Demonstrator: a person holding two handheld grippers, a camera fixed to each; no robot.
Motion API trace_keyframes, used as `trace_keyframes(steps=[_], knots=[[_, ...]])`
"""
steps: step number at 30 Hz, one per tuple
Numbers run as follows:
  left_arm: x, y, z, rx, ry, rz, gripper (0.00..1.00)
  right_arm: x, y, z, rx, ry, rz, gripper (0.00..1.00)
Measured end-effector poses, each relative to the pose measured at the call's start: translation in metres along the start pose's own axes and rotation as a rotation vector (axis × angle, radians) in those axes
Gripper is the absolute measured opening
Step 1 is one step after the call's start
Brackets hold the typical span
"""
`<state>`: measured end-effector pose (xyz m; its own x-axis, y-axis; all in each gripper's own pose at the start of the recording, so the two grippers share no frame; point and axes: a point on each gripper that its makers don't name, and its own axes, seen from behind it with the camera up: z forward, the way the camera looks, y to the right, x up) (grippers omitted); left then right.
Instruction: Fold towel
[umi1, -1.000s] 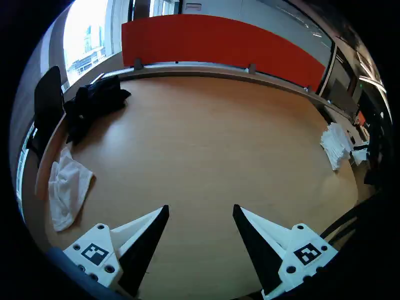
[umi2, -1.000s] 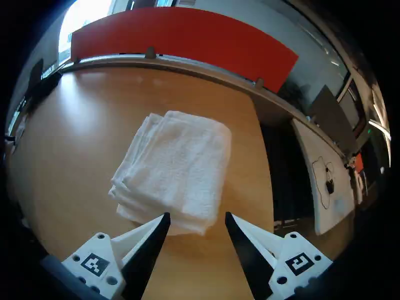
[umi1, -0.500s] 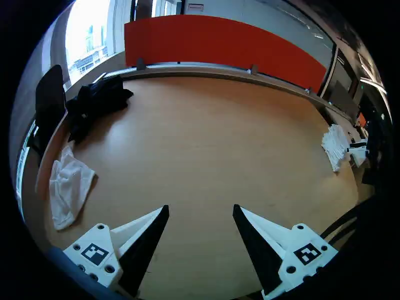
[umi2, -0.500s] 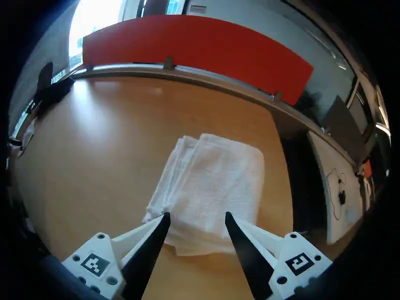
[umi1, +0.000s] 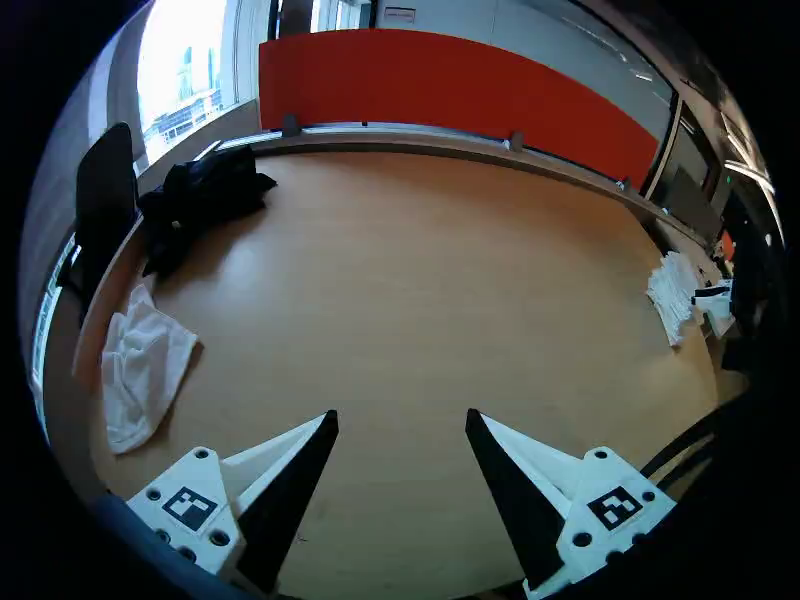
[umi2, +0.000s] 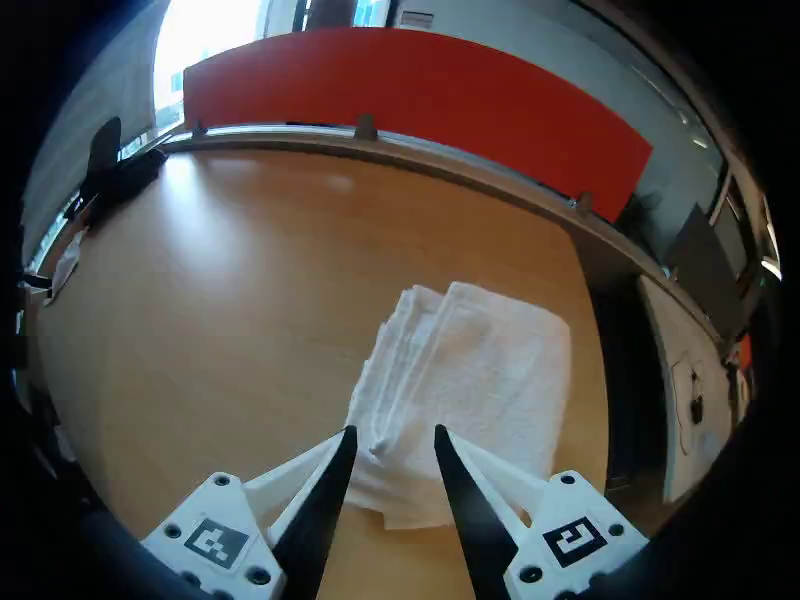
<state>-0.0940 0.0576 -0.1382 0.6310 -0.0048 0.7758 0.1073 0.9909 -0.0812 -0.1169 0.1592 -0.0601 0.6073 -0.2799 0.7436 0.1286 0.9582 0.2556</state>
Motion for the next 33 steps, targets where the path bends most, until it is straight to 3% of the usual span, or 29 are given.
trace_keyframes(steps=[5,16,26,33], knots=[[0.0011,0.0008,0.0007,-0.002,0.002,0.002,0.95,-0.0033,-0.0024,0.0022,0.005,-0.009,-0.009,0.52],[0.0011,0.0002,-0.0001,-0.001,0.002,0.0,0.95,-0.0061,-0.007,0.0049,0.024,-0.014,-0.012,0.18],[0.0006,0.0001,-0.0004,-0.001,0.002,0.001,0.95,-0.0086,-0.0074,0.0055,0.039,-0.026,-0.009,0.07],[0.0006,0.0002,-0.001,-0.001,0.004,0.0,0.95,-0.0053,-0.0105,0.0032,0.056,-0.015,0.001,0.06]])
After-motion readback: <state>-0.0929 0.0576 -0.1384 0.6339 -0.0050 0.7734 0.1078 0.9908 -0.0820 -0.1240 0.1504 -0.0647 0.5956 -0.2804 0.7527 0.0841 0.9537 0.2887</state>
